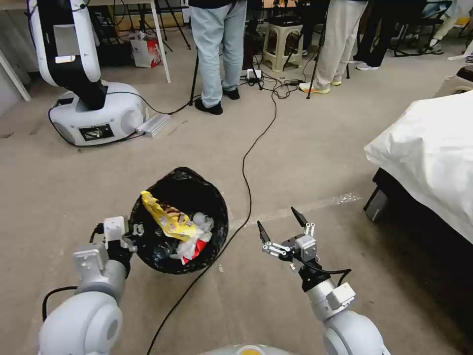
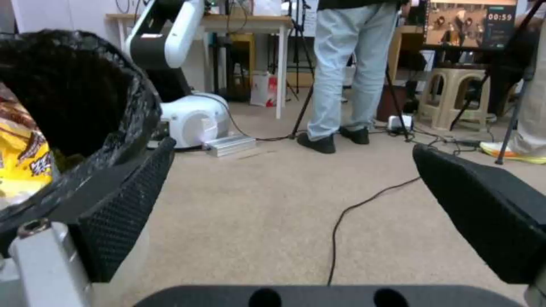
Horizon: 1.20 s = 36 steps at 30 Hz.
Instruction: Pick up the trash bin, then pick up the garbage from the floor and place it into the trash bin.
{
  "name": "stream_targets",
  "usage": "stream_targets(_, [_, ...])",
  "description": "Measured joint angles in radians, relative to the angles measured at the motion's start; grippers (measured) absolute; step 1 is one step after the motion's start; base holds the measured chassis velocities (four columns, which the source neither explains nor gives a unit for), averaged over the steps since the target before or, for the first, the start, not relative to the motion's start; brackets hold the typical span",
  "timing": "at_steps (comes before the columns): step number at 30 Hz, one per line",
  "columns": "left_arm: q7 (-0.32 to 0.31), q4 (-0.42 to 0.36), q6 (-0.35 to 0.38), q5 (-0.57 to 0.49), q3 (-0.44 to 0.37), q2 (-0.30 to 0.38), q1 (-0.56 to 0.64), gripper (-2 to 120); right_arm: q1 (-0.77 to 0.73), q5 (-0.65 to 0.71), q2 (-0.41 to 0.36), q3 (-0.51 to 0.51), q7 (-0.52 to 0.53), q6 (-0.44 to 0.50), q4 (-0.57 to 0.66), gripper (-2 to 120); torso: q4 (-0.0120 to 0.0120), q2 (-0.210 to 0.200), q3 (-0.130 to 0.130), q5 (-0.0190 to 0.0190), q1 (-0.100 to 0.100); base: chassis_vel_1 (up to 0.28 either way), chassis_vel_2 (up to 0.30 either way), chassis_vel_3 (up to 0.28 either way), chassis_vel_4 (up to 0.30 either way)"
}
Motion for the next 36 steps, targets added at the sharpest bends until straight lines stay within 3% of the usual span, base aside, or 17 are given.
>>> stream_targets(7, [-0.051, 0.11, 0.03, -0.072, -0.052, 0.026, -0.052, 3, -0.013, -0.009, -0.005, 0.0, -0.012, 0.012, 0.002, 100, -0.0001, 0.0, 0.0, -0.0001, 0.0, 0.0, 0.0, 0.0, 0.0])
stream_targets(19, [-0.063, 0.257, 0.065, -0.081, -0.079, 0.041, -0.09, 3, -0.015, -0.013, -0.004, -0.007, -0.02, 0.018, -0.002, 100, -0.0001, 0.0, 0.0, -0.0001, 0.0, 0.0, 0.0, 0.0, 0.0])
stream_targets(36, [-0.084, 0.347, 0.085, -0.09, -0.074, 0.018, -0.096, 3, -0.015, -0.013, -0.004, -0.013, -0.039, 0.035, -0.017, 100, 0.0006, 0.0, 0.0, 0.0017, 0.0, 0.0, 0.0, 0.0, 0.0])
